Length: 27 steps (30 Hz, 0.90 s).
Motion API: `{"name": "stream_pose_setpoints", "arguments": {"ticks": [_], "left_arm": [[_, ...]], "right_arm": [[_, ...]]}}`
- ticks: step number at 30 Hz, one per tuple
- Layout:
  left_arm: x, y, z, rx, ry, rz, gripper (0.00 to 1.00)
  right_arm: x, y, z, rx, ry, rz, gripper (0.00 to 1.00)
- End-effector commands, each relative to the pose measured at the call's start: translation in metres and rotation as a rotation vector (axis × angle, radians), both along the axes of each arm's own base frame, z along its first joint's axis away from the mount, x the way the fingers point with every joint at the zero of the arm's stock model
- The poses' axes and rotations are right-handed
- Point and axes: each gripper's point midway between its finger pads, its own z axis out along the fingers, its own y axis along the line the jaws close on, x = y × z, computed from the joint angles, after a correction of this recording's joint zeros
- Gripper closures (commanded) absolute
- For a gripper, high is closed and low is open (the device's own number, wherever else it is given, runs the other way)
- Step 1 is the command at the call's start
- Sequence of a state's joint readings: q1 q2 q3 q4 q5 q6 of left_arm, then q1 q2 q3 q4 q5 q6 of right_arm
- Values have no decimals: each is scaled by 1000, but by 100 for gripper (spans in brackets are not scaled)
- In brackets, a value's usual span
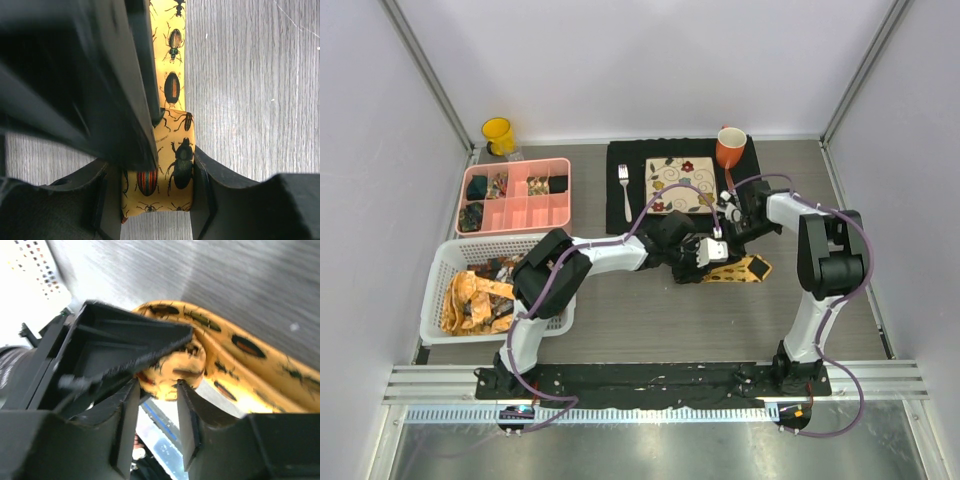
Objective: Roll the ties
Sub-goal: Roll the tie at the center of the board.
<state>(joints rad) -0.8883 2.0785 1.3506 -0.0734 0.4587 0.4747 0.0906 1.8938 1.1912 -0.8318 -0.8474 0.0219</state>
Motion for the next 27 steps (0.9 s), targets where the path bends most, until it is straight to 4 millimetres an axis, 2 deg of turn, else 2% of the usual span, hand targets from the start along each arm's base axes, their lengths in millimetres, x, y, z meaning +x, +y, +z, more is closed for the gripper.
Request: {"name": "stream_pose_setpoints", "arguments": {"ticks": [1,5,7,9,11,18,23,26,27], "left_arm": [[-24,49,-54,238,103,14,70],[-24,49,-52,238,105,15,66],[-25,50,-52,237,107,15,64],[-25,49,-51,233,112,21,61],[-23,46,-47,216,120,30,59],[-11,29,-18,76,171,90,35],[-10,14,0,-32,197,81,32],[-7,4,7,-72,208,92,30],[-6,1,4,-72,218,96,30]], "right_arm": [[6,4,-23,-80,-27,26,61],[2,-11,-47,-181,-5,43,71],[-1,-12,-52,-191,6,49,82],[-4,-17,-58,-214,12,69,98],[-6,-21,-62,-227,15,88,99],[-6,-43,-77,-329,-21,109,99],[-1,-55,-79,-367,-46,102,99],[0,-59,-81,-384,-50,100,99],[0,-59,-81,-386,-52,100,99]]}}
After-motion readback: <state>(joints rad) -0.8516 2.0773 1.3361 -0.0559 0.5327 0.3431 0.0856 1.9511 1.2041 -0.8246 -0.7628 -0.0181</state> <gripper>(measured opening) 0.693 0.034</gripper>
